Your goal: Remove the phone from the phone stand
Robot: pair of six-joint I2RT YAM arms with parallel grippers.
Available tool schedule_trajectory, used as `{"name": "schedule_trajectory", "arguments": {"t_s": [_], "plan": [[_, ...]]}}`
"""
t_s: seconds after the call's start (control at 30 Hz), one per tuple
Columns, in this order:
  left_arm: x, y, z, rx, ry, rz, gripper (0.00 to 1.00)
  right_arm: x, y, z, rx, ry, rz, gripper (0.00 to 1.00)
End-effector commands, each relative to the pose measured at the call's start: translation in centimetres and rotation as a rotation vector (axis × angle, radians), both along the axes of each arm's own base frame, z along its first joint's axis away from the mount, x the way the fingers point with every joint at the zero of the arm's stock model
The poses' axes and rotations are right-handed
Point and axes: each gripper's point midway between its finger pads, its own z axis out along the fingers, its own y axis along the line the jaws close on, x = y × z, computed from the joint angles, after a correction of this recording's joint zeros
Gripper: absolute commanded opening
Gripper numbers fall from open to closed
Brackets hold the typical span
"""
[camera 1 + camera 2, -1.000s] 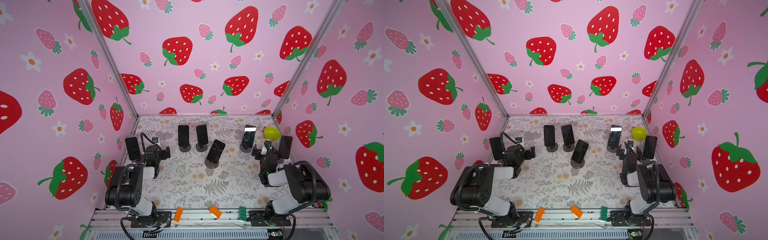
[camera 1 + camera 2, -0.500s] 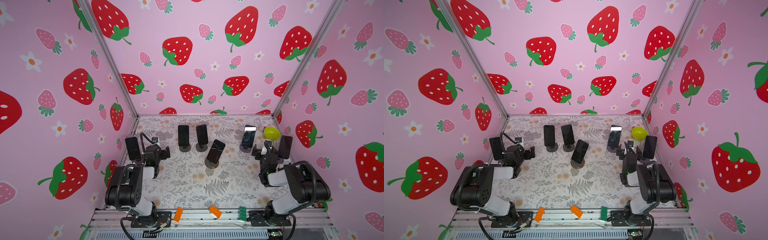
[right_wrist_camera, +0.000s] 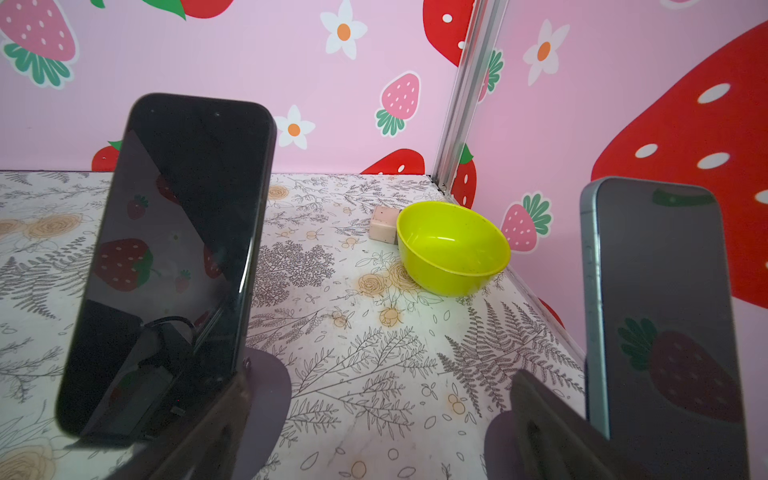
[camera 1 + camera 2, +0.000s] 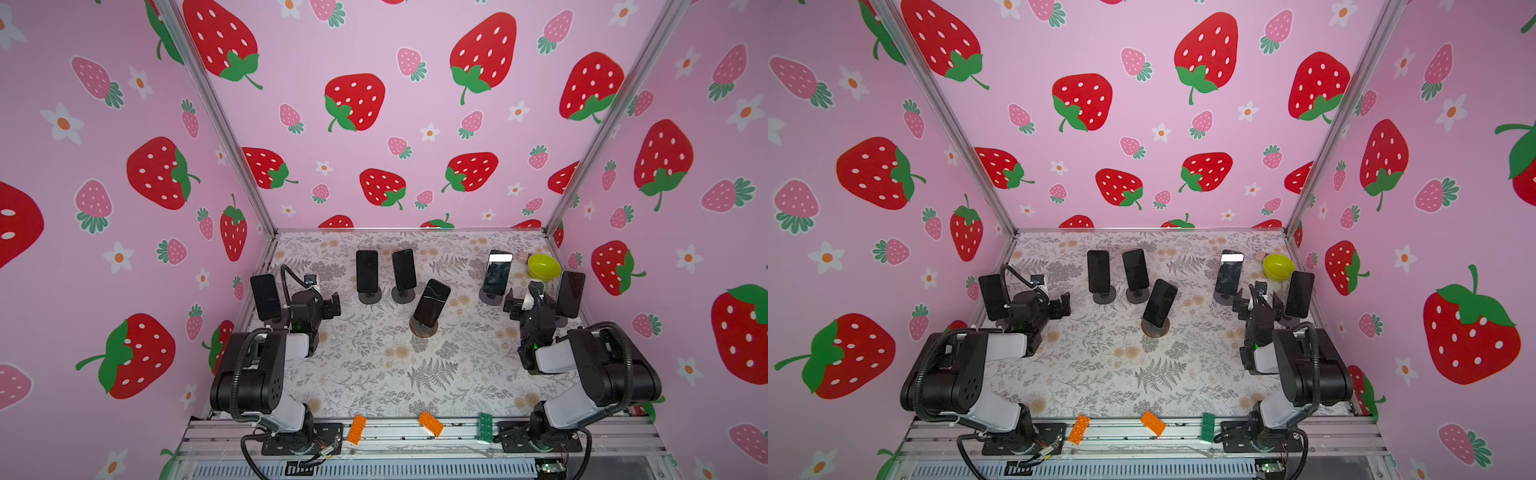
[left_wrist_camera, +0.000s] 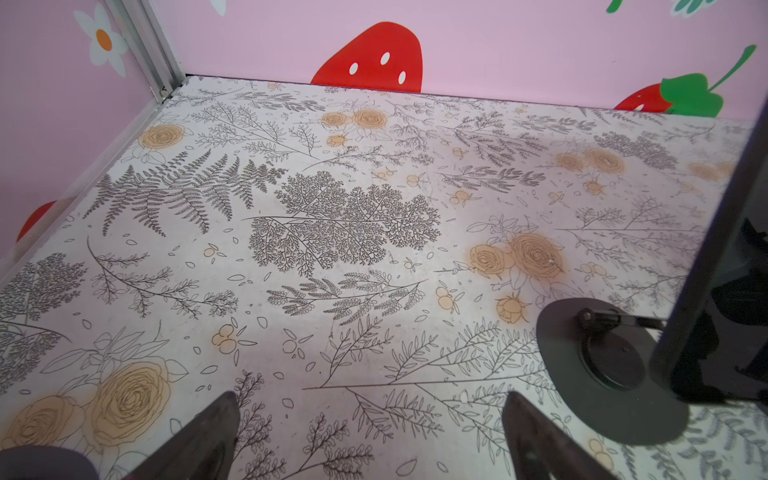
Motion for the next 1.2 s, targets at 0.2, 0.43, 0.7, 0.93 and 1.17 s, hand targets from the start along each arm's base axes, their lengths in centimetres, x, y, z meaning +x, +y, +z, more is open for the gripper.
{"name": "schedule_trajectory", "arguments": {"t_s": [0.2,0.43,0.7,0.93,1.17], "plan": [[-0.9,-0.1,2.9,0.056,-0.103,0.025,0.99,-3.3,-0.1,4.2,0.065,-0.123,0.011,1.0],[-2.1,0.3,4.7,0.08,-0.099,0.109,0.99,-6.1,2.6,8.1,0.018,-0.191,0.172,1.0],[-2.9,-1.6,9.3,0.01,-0.091,0.06,0.99,-7.2,0.7,15.2,0.25,-0.228,0.053,1.0],[-4.4,-5.8,13.9,-0.027,-0.159,-0.038,0.99,-7.2,-3.1,16.3,0.482,-0.229,-0.208,1.0],[-5.1,-8.2,16.9,-0.118,-0.172,-0.076,0.99,-3.7,-3.1,17.6,0.342,-0.06,-0.237,1.0]]}}
